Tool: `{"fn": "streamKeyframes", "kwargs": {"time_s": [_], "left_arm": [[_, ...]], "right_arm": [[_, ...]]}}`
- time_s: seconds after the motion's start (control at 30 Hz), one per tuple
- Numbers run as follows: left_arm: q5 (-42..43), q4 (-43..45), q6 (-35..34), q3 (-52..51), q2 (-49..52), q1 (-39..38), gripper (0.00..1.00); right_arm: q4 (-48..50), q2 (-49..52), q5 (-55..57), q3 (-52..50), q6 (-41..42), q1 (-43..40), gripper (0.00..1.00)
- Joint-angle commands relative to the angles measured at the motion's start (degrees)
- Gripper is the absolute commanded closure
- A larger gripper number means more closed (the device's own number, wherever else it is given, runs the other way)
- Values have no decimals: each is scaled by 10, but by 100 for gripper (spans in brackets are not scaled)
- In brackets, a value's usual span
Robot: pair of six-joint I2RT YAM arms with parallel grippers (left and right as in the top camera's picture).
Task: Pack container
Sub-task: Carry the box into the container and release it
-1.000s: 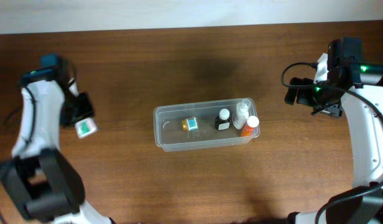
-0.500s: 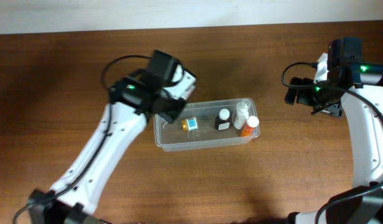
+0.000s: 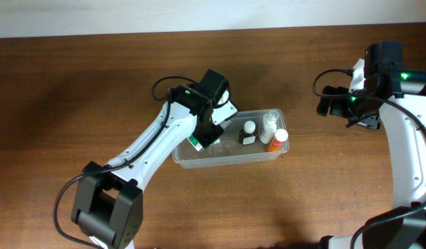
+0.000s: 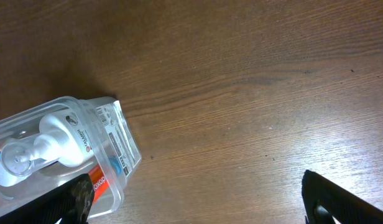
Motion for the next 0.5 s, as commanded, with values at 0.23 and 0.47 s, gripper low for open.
{"fn": "streamKeyframes", "kwargs": {"time_s": [0.23,0.47], "left_arm": [[-68,-37,-11,-2,-14,-2,30],[-91,-22,-92,-1,-103,20,28]], "right_arm": [[1,2,-3,-4,-9,-1,1],[4,2,-3,-4,-29,-1,1]]}}
